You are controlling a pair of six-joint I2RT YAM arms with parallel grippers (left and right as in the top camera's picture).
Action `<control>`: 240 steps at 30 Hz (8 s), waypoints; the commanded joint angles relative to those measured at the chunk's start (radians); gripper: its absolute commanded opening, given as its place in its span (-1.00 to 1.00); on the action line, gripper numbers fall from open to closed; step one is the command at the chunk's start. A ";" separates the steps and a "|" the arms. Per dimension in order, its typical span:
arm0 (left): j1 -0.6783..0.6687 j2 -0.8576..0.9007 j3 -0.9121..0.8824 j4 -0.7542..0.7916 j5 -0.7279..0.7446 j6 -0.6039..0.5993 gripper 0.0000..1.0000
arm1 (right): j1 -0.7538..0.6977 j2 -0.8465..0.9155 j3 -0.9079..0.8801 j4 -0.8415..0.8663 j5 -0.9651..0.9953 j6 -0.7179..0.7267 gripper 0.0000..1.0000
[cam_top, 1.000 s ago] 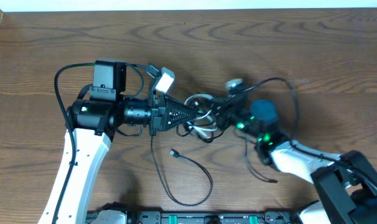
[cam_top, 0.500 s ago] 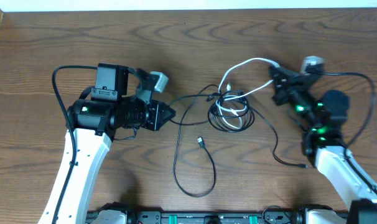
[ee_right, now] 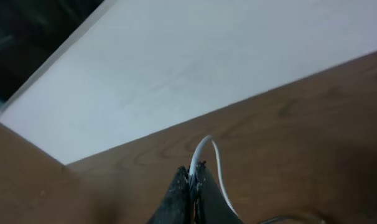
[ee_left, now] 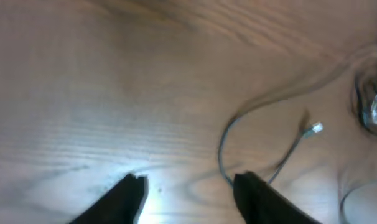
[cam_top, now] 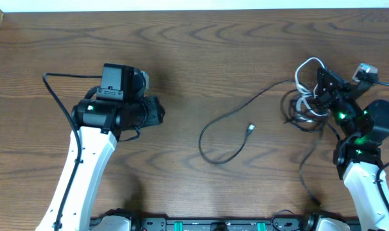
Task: Untangle cables
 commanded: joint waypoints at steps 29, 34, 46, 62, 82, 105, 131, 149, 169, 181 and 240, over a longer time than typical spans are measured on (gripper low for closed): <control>-0.384 0.100 0.015 0.360 0.225 0.017 0.50 | 0.276 -0.016 0.287 0.041 -0.227 0.159 -0.98; -0.403 0.103 0.015 0.365 0.222 0.016 0.50 | 0.276 -0.016 0.292 -0.012 -0.233 0.146 -0.98; -0.404 0.108 0.015 0.305 0.097 0.016 0.50 | 0.275 -0.016 0.292 -0.829 0.563 -0.069 -0.60; -0.404 0.108 0.015 0.305 0.093 0.016 0.50 | 0.276 0.021 0.292 -1.201 0.679 0.093 0.96; -0.404 0.108 0.015 0.305 0.092 0.017 0.50 | 0.398 0.026 0.189 -1.257 0.381 -0.361 -0.48; -0.404 0.108 0.015 0.304 0.092 0.017 0.51 | 0.427 0.309 0.051 -0.583 0.373 -0.423 -0.56; -0.404 0.108 0.015 0.300 0.067 0.016 0.51 | 0.492 0.456 0.051 -0.447 0.509 -0.491 0.13; -0.404 0.108 0.015 0.260 0.067 0.016 0.50 | 0.502 0.369 0.156 -0.596 0.085 -0.358 -0.98; -0.404 0.108 0.015 0.283 0.153 0.005 0.50 | 0.404 -0.022 0.280 -0.679 -0.346 0.080 -0.98; -0.426 0.115 0.015 0.377 0.232 0.005 0.51 | 0.399 -0.022 0.280 -0.582 -0.416 0.150 -0.98; -0.108 0.234 0.016 0.512 0.704 0.076 -0.85 | 0.317 -0.004 0.278 -0.986 -0.175 -0.423 -0.36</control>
